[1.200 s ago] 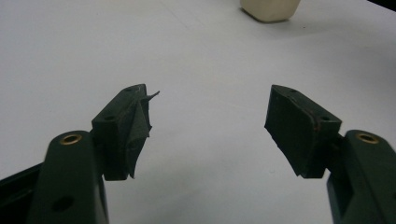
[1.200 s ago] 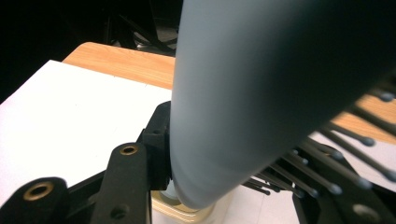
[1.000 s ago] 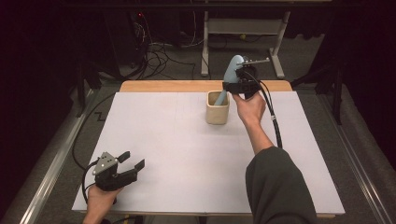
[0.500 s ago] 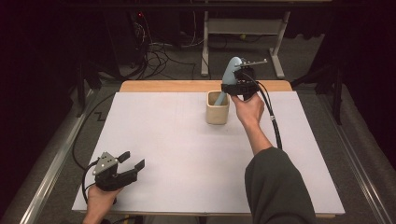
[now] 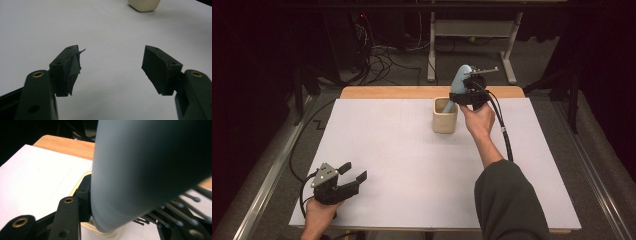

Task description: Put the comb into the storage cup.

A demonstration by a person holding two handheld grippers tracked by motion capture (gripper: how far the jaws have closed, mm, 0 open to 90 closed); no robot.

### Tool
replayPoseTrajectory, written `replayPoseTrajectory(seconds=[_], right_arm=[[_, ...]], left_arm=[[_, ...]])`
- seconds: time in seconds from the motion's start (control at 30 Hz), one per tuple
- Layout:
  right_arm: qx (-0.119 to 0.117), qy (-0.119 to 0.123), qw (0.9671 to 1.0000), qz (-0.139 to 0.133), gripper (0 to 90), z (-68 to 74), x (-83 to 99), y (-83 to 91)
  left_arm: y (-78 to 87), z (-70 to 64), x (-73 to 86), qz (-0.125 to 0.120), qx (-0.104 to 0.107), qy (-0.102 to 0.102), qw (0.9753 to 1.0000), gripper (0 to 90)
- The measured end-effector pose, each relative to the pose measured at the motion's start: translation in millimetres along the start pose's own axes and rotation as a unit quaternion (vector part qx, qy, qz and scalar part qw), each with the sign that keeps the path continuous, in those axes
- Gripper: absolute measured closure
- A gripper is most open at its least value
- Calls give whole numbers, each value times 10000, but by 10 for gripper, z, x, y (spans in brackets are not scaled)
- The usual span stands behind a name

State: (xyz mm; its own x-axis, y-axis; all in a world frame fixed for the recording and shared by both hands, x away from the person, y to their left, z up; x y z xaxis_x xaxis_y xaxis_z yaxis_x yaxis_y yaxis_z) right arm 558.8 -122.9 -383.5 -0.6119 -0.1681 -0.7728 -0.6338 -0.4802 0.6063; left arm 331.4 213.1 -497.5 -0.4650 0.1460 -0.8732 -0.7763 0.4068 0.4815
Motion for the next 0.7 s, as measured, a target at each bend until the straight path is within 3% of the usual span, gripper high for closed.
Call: replayPoseTrajectory(seconds=[0.7], right_arm=[[12, 57, 9999, 133, 544, 32, 65, -89]], left_arm=[[4, -1, 0, -1, 3, -14, 10000, 315]])
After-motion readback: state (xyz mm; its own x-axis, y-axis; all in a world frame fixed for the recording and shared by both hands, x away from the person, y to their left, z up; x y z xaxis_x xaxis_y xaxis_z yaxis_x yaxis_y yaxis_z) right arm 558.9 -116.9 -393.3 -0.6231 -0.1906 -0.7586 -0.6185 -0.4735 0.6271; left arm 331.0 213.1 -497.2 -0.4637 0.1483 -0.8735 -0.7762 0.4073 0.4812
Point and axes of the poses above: each handheld gripper's, and its own axes: y roughly backward along the jaws, x roughly out of its underside, z roughly to its left, the point moved 8 cm from there along -y, roughly forward along the jaws, and after that the axes turned 6 degrees about -x, right-handed, at the moved point
